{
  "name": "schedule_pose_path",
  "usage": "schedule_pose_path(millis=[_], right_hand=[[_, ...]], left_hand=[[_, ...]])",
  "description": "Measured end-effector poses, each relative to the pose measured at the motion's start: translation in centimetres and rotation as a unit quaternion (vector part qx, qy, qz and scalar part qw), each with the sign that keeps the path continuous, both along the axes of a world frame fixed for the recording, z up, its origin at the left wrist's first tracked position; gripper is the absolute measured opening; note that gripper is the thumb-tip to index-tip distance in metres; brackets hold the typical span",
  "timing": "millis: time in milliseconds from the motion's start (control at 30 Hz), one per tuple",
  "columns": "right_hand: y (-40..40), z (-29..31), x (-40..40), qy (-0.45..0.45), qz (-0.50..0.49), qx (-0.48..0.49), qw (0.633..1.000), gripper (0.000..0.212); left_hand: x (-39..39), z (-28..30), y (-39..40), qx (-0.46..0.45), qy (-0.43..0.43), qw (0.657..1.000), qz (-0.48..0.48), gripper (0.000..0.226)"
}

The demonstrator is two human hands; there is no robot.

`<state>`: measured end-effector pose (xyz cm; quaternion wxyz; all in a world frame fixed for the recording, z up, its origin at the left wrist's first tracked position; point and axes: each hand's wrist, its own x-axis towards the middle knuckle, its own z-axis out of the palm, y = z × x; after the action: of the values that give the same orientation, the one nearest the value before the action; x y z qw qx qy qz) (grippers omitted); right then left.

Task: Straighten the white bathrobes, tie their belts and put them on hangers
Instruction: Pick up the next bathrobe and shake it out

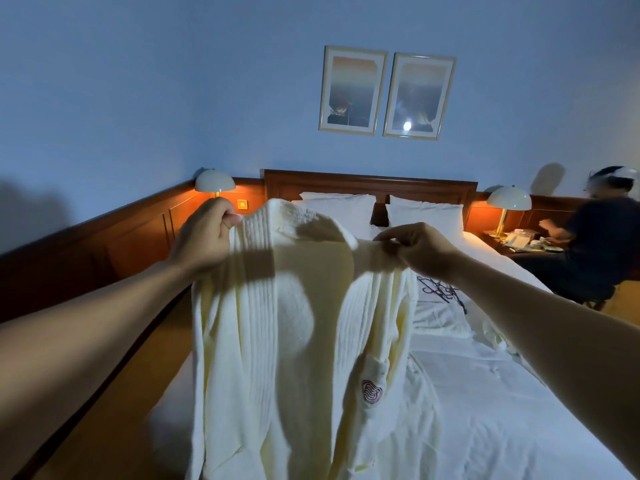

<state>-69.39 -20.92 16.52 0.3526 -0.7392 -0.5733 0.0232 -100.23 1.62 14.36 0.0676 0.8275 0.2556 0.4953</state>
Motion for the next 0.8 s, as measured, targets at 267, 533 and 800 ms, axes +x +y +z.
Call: schedule_pose_path(millis=[267, 533, 800], right_hand=[[0.2, 0.0, 0.4, -0.001, -0.056, 0.121, 0.991, 0.016], [-0.2, 0.2, 1.0, 0.0, -0.048, 0.109, 0.993, 0.016], [0.9, -0.5, 0.7, -0.179, -0.093, 0.072, 0.977, 0.028]], left_hand=[[1.3, 0.8, -0.3, 0.003, 0.024, 1.0, 0.014, 0.009], [1.3, 2.2, -0.5, 0.003, -0.023, 1.0, 0.004, 0.008], [2.7, 3.3, -0.5, -0.014, 0.004, 0.999, 0.032, 0.013]])
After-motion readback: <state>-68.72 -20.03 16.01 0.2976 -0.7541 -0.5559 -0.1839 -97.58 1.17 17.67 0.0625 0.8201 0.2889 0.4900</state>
